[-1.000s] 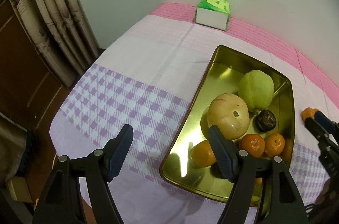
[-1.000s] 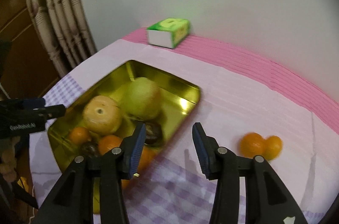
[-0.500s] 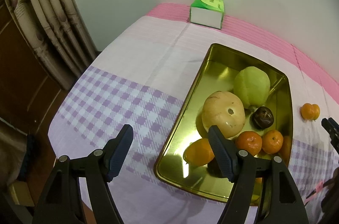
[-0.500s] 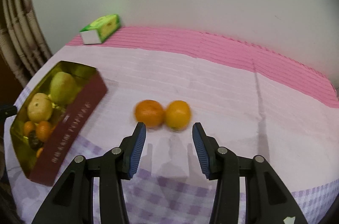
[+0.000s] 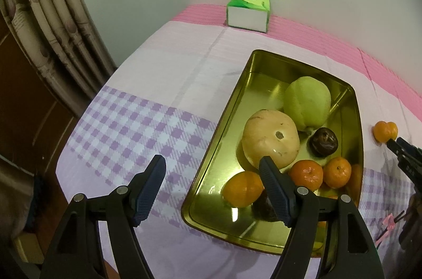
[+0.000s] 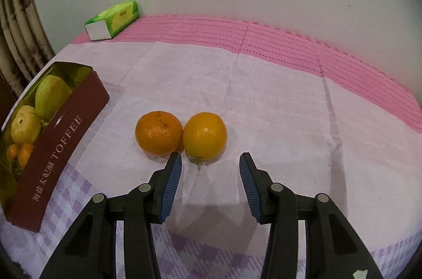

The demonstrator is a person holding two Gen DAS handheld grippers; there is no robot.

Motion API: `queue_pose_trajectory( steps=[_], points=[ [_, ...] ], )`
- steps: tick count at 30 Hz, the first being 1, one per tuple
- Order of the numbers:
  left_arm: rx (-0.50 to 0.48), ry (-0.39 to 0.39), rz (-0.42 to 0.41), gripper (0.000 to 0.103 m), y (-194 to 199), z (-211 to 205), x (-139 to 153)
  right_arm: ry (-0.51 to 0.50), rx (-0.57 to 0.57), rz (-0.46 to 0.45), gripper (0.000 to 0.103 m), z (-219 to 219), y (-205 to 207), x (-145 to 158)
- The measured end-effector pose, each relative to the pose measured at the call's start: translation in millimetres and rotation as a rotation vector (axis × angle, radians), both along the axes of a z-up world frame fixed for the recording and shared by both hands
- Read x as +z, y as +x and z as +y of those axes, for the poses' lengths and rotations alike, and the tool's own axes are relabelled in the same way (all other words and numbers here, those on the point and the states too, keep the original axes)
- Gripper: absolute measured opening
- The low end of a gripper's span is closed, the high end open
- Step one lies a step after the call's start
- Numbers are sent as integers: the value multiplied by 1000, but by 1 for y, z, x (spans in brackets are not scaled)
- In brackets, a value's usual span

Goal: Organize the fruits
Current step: 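Move the right gripper to the pile and grasp the yellow orange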

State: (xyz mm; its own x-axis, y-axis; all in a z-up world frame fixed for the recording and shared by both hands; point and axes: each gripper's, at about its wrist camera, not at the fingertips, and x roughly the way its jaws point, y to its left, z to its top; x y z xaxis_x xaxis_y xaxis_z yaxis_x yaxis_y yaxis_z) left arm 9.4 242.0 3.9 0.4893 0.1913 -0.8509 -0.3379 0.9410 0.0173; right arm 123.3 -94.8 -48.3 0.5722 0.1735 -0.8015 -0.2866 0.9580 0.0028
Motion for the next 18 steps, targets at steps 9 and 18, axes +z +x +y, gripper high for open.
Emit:
queue_pose_trajectory(
  steps=[9,18],
  points=[
    [-5,8,14,74,3,-4,-5,-4,-9,-14,44,8,10,-6],
    [-23,24,-4,74,1,-8,-5,9,-20,-32,44,12,20,-10]
  ],
)
